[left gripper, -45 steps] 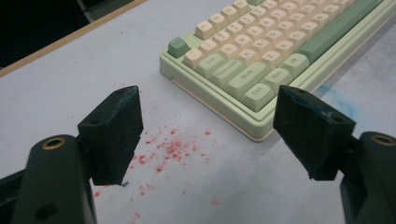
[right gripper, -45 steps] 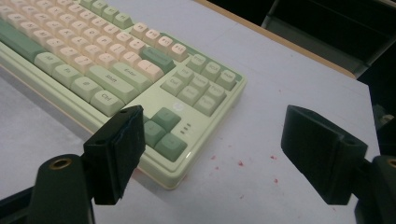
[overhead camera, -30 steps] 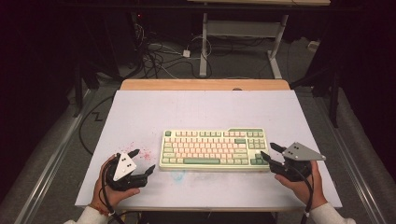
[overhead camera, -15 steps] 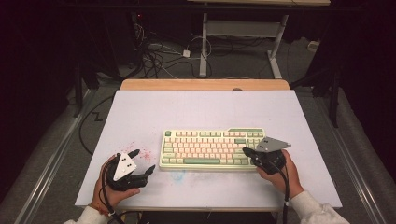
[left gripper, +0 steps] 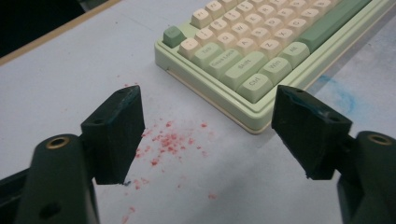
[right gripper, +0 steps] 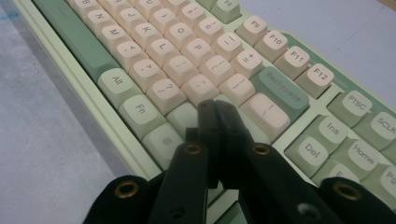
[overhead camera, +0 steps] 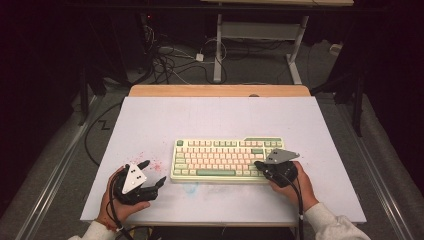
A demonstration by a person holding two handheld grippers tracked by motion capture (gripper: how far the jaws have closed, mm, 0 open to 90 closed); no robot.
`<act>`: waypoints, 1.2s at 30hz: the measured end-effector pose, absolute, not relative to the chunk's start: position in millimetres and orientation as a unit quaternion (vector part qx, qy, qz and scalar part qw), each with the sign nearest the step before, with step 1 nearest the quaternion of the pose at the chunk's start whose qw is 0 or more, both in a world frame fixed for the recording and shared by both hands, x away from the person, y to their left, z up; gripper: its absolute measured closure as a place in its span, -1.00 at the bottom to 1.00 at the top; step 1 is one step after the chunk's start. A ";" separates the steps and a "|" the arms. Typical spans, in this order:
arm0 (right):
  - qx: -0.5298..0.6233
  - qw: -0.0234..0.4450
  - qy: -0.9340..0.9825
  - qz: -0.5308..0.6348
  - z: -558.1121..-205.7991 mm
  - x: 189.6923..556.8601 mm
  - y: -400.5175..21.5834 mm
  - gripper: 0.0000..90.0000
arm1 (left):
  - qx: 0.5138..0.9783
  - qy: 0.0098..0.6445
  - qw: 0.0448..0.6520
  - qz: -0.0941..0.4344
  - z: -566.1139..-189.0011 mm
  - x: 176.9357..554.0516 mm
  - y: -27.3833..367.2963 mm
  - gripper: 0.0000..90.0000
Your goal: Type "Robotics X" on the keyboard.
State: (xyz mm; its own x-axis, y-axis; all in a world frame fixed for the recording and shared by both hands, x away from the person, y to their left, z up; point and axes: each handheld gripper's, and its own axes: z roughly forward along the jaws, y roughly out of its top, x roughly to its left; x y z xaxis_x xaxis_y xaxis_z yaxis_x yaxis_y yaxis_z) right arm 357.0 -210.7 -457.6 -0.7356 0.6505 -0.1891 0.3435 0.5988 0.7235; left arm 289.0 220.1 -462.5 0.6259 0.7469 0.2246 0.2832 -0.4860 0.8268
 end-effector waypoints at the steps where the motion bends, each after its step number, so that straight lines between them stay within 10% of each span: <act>1: 0.285 0.225 0.866 0.343 -457.7 356.7 -210.7 1.00 | 0.807 0.319 0.399 0.296 -460.9 288.9 219.8 -0.41; 6: 0.285 0.227 0.866 0.344 -458.2 355.6 -210.9 1.00 | 0.806 0.326 0.401 0.291 -454.8 292.3 218.2 -0.18; 15: 0.284 0.228 0.865 0.346 -458.7 355.1 -211.7 1.00 | 0.833 0.316 0.380 0.251 -441.7 311.8 211.5 0.92; 36: 0.285 0.235 0.863 0.344 -459.3 353.6 -210.5 1.00 | 0.883 0.269 0.333 0.193 -425.9 369.6 134.3 0.94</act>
State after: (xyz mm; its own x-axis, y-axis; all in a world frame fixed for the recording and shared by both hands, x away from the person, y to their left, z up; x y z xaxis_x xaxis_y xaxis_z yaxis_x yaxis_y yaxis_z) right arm 353.6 -210.5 -459.3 -0.7270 0.6542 -0.2087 0.3317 0.6007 0.7274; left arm 369.6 134.3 -425.9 0.7804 0.6038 0.1625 0.3461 -0.6335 0.6920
